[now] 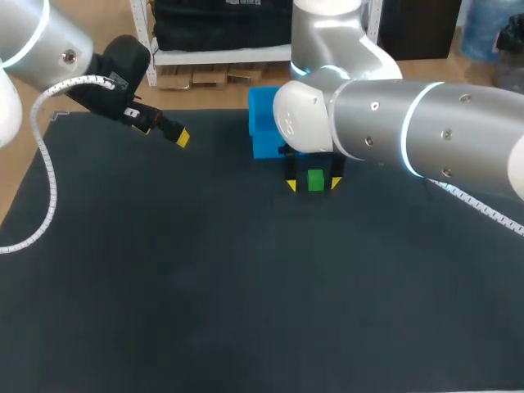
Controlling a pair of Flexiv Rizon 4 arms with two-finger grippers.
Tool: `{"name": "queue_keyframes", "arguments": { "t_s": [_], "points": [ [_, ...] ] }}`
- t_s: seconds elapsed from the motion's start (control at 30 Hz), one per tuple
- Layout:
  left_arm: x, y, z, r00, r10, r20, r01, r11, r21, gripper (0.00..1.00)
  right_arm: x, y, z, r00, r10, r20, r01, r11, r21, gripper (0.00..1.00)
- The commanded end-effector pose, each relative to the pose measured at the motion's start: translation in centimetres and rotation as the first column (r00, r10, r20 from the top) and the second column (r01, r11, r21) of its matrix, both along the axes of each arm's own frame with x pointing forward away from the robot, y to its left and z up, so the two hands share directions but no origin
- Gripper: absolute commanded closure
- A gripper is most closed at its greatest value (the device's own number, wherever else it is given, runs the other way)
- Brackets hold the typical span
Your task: Use the left arm to pick the red cube and place it into the blue plastic box first, then use the right arm to grasp the green cube and put it into the same blue plastic box after the first action is fully finished.
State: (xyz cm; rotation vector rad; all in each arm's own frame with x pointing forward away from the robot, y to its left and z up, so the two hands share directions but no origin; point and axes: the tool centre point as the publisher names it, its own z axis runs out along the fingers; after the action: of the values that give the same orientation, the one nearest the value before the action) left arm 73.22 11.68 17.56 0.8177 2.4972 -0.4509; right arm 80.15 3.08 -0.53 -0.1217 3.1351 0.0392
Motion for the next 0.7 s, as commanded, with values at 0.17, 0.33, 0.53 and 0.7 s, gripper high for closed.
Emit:
{"name": "queue_keyframes", "arguments": {
  "t_s": [0.17,0.33,0.53,0.7],
  "points": [
    [-0.1,0.0,0.0,1.000,0.000,0.002,0.000,1.000,-0.002,0.00,0.0,0.0,-0.1,1.000,-0.004,0.003,0.004,1.000,0.001,1.00],
    [-0.1,0.0,0.0,1.000,0.000,0.002,0.000,1.000,-0.002,0.00,0.0,0.0,-0.1,1.000,-0.005,0.003,0.005,1.000,0.004,1.00],
    [-0.1,0.0,0.0,1.000,0.000,0.002,0.000,1.000,-0.002,0.00,0.0,0.2,0.4,1.000,-0.005,0.010,0.005,1.000,0.007,1.00],
    [-0.1,0.0,0.0,1.000,0.000,0.002,0.000,1.000,-0.002,0.00,-0.2,0.3,1.2,1.000,0.005,0.007,-0.005,1.000,-0.004,1.00]
  ]
}}
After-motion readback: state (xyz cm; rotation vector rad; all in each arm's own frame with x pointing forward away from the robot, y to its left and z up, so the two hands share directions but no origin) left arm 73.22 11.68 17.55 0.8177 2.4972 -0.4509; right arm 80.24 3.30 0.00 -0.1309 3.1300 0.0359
